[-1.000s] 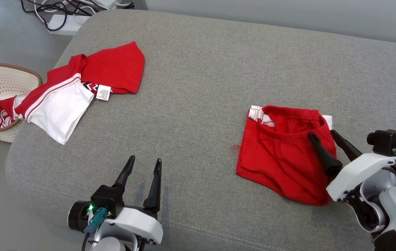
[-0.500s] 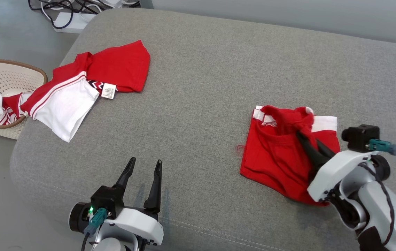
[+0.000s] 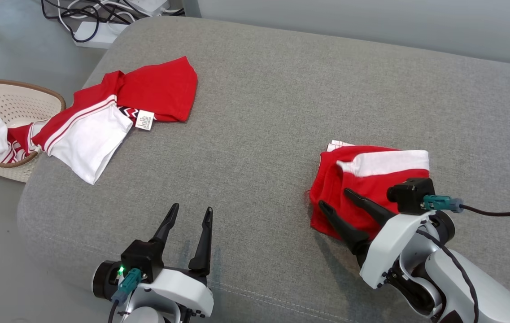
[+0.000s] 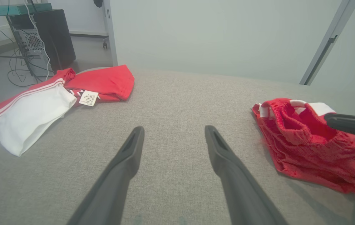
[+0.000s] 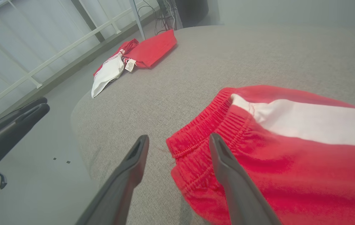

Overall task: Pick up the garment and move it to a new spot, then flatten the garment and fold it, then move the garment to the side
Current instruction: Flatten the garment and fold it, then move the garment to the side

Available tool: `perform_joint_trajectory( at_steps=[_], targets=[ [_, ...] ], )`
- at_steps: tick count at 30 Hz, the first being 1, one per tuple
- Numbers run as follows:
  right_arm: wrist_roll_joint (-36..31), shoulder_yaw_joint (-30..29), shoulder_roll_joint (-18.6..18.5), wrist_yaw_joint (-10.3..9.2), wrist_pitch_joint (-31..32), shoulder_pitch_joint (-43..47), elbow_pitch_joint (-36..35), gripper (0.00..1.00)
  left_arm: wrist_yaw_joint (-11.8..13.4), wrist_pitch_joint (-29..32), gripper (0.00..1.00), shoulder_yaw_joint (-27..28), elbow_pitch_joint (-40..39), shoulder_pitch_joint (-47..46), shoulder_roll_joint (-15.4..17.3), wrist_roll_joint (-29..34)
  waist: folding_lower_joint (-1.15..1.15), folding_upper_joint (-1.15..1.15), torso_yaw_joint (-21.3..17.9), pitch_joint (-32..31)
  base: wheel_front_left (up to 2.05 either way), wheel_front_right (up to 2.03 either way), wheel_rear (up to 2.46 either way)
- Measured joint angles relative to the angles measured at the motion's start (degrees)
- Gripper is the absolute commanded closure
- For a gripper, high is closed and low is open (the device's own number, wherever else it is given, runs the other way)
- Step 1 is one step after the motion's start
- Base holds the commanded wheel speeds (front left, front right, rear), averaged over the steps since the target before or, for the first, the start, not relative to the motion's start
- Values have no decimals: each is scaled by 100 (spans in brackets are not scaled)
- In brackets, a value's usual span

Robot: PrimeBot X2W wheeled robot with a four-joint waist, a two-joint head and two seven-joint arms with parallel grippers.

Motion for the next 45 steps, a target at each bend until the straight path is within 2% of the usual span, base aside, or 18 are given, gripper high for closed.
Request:
perform_joint_trajectory(
  at_steps=[6,11,18,22,31,36,45],
  targets=[
    [358,22,-170,0,-225,-11,-434,0,1,0,0,133,0,5,2,5,0,0,-90,-74,0,0,0],
    [471,-657,-337,0,-652,-97,-494,0,1,0,0,159,-11,11,0,27,0,0,-251,-145,0,0,0],
    [471,-1625,-447,0,-883,1,-107,0,1,-1,0,175,-85,11,0,123,0,0,-406,-170,0,0,0],
    [469,-1927,-386,0,-938,333,231,0,-1,0,0,187,-101,11,1,168,0,0,-414,-146,0,0,0],
    [590,-1969,15,0,-926,625,1038,0,-1,-1,0,132,-108,6,0,170,0,0,-195,17,0,0,0],
    [650,-1909,86,0,-712,618,1458,0,-1,-1,0,109,-112,4,-1,101,0,0,-57,84,0,0,0],
    [934,-1739,165,0,-479,426,1596,0,24,0,0,15,-140,4,0,41,0,0,101,184,0,0,0]
  ],
)
